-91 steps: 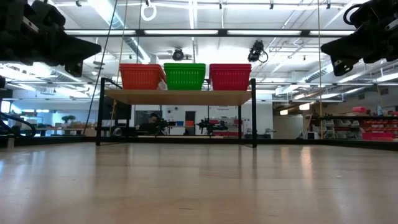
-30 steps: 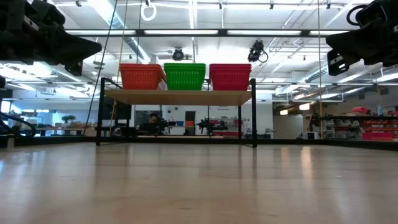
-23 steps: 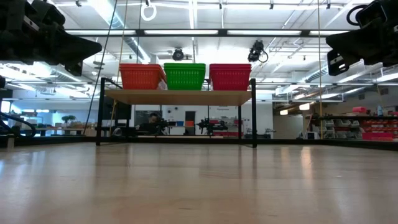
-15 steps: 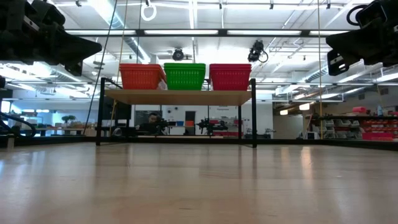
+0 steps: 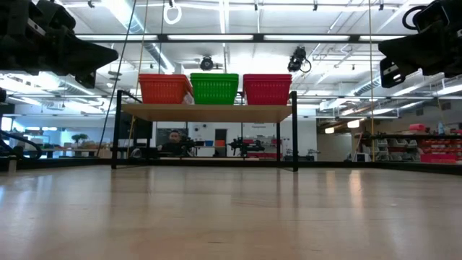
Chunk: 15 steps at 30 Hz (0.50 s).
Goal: Stack baskets on shelf by color
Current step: Return to Home Position
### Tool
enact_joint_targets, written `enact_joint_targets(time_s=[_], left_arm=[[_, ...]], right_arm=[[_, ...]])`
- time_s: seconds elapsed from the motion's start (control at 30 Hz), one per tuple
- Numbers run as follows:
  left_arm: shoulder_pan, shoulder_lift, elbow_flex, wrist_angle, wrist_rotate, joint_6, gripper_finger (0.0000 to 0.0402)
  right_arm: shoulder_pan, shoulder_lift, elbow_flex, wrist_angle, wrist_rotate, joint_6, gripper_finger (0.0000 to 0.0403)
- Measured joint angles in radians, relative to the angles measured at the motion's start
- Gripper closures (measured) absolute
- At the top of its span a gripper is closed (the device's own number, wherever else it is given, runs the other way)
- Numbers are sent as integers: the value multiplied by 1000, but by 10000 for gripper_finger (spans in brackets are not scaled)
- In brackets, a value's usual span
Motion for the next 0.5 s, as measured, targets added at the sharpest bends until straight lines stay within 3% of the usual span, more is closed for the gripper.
enact_joint_targets(time_s=[0.5], left_arm=[[0, 0, 0, 0, 0, 0, 371]], right_arm=[[0, 0, 0, 0, 0, 0, 391]])
